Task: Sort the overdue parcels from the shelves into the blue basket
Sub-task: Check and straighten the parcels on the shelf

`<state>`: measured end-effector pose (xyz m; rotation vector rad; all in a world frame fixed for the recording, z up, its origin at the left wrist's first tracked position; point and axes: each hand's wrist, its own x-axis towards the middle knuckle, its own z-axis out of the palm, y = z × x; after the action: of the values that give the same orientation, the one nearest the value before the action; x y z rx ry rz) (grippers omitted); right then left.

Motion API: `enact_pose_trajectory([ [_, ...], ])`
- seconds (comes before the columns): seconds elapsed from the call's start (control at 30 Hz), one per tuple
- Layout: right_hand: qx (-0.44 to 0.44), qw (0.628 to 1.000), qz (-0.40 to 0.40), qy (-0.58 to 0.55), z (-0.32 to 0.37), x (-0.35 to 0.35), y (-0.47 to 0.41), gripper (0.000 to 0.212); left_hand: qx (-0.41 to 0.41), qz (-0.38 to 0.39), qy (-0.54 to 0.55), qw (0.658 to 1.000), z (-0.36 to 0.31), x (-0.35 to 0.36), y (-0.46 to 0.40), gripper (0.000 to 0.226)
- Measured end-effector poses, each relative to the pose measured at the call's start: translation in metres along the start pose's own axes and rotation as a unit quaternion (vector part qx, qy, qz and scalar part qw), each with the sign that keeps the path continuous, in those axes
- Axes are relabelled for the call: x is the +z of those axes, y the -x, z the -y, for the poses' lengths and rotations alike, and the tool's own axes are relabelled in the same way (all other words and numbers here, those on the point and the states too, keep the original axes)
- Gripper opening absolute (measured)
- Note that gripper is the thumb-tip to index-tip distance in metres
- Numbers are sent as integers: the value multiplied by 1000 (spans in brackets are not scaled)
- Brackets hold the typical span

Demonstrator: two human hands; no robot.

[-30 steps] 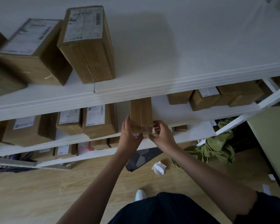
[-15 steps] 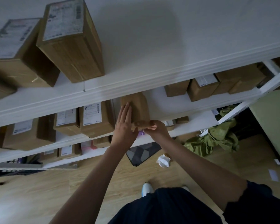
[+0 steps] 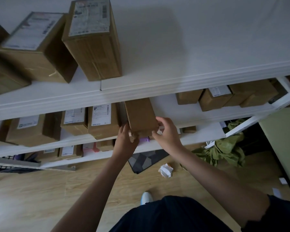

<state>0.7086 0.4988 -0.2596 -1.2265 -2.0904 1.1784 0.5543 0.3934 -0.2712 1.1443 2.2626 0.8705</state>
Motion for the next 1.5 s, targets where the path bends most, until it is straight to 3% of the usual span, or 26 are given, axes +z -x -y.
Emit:
enact_pose_trajectory([
  [0.2, -19, 997, 62, 49, -18, -6, 1, 61, -8, 30, -13, 999, 2, -1, 0, 63],
  [0.33, 41, 993, 89, 72, -33, -4, 5, 53, 17, 19, -31, 999, -5, -5, 3, 89],
  [0.5, 165, 970, 175, 39, -39, 12, 1, 46, 100, 25, -128, 986, -16, -11, -3, 92],
  [0.67, 207, 965, 147, -65, -35, 23, -8, 27, 98, 41, -186, 977, -16, -17, -8, 93],
  [0.9, 82, 993, 81, -37, -24, 6, 2, 39, 50, 28, -129, 990, -15, -17, -1, 96],
  [1.13, -48, 997, 50, 42, -9, -12, 15, 49, 39, 30, -46, 998, -20, -1, 4, 71],
  [1.5, -77, 980, 97, 156, -12, -19, 2, 61, 41, 40, -18, 998, -15, -3, 1, 86],
])
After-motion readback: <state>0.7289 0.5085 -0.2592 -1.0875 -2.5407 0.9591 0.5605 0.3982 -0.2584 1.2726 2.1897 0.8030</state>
